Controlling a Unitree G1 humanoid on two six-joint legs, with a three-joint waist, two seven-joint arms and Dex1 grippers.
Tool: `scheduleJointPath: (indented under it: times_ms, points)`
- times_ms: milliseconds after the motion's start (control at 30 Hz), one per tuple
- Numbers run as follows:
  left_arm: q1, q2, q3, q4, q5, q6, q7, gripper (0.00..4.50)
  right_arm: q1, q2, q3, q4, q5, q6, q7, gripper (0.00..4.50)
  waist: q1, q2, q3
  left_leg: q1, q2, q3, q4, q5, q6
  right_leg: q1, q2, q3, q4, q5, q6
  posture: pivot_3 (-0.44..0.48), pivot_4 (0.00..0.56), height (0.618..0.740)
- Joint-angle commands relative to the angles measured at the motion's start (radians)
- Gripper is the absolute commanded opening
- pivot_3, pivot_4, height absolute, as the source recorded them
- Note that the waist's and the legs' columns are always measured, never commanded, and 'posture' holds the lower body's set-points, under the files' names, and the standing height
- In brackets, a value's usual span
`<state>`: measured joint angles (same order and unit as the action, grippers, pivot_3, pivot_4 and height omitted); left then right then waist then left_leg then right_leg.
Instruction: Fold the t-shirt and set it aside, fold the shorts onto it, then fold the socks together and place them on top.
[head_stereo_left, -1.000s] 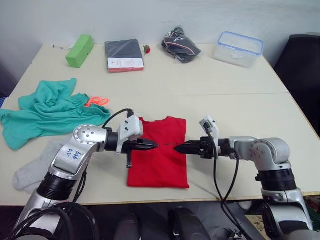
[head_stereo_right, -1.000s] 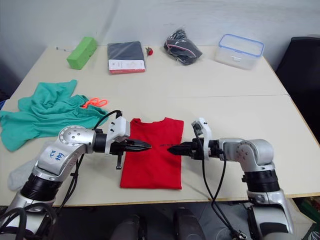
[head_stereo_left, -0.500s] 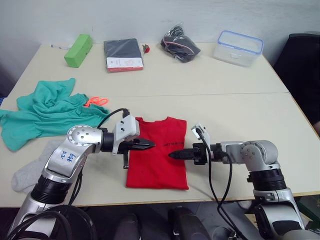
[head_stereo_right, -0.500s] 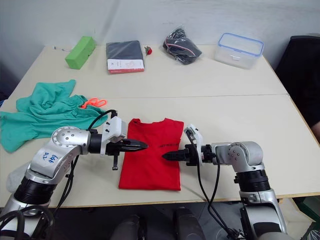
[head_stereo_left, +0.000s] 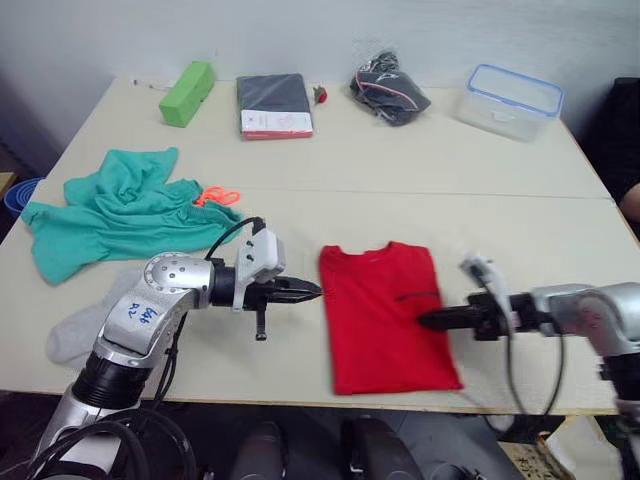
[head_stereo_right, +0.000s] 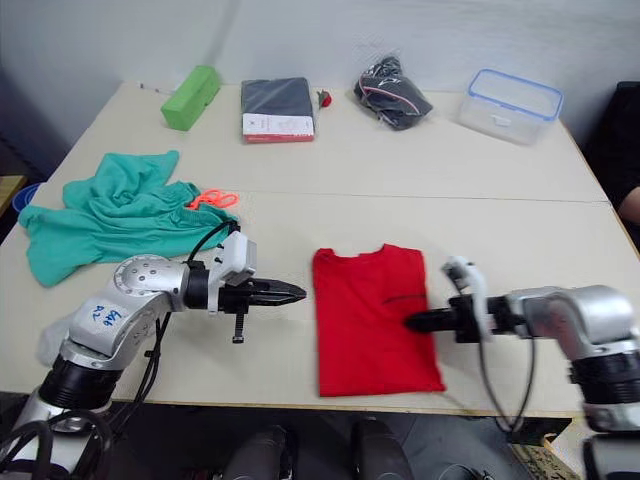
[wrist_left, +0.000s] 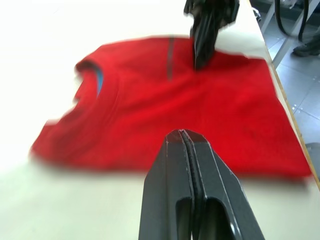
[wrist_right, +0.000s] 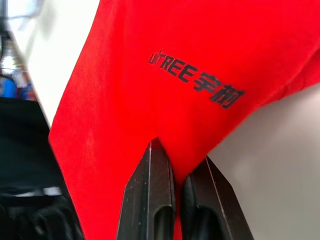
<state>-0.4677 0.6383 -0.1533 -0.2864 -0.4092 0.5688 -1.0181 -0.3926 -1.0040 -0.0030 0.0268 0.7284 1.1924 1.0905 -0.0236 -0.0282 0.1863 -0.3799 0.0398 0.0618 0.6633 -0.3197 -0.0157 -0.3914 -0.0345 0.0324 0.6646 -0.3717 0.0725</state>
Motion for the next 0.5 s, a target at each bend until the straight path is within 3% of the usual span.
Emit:
scheduleJointPath:
  times_ms: [33,133,233,333,500]
  points:
    - [-0.017,-0.004,0.015,-0.038,-0.019,-0.01,-0.002,0.0,0.044,-0.14,-0.033,0.137,-0.08,-0.151,0.143,0.02,-0.002,0.0,0.0,0.0,0.0,0.0,0.0,0.0,0.0,0.0,0.0,0.0,-0.001,0.0,0.0,0.0,0.15,0.74]
    - [-0.023,-0.009,0.009,-0.03,-0.014,-0.021,-0.006,0.0,0.066,-0.233,0.003,0.344,-0.208,-0.343,0.231,0.02,-0.003,0.0,0.0,0.0,0.0,0.001,0.0,0.0,0.0,0.0,0.001,0.001,-0.001,0.0,0.0,0.0,0.15,0.74]
    - [-0.028,-0.011,0.004,-0.023,-0.01,-0.027,-0.008,0.0,0.034,-0.252,0.038,0.528,-0.325,-0.508,0.272,0.02,-0.007,0.001,0.0,0.0,0.001,0.003,0.001,0.001,0.0,0.0,0.002,0.002,-0.001,0.0,0.001,0.0,0.15,0.74]
    - [-0.034,-0.015,0.0,-0.017,-0.008,-0.033,-0.011,0.0,-0.122,-0.218,0.054,0.797,-0.454,-0.68,0.182,0.02,-0.013,0.004,0.002,0.002,0.002,0.006,0.002,0.002,-0.001,0.001,0.004,0.005,0.0,0.001,0.002,0.0,0.15,0.74]
    - [-0.04,-0.014,-0.004,-0.018,-0.006,-0.034,-0.016,0.0,-0.263,-0.167,0.079,0.978,-0.581,-0.848,0.128,0.02,-0.019,0.007,0.002,0.007,0.003,0.011,0.001,0.005,-0.002,0.001,0.007,0.011,0.003,0.002,0.003,0.0,0.15,0.74]
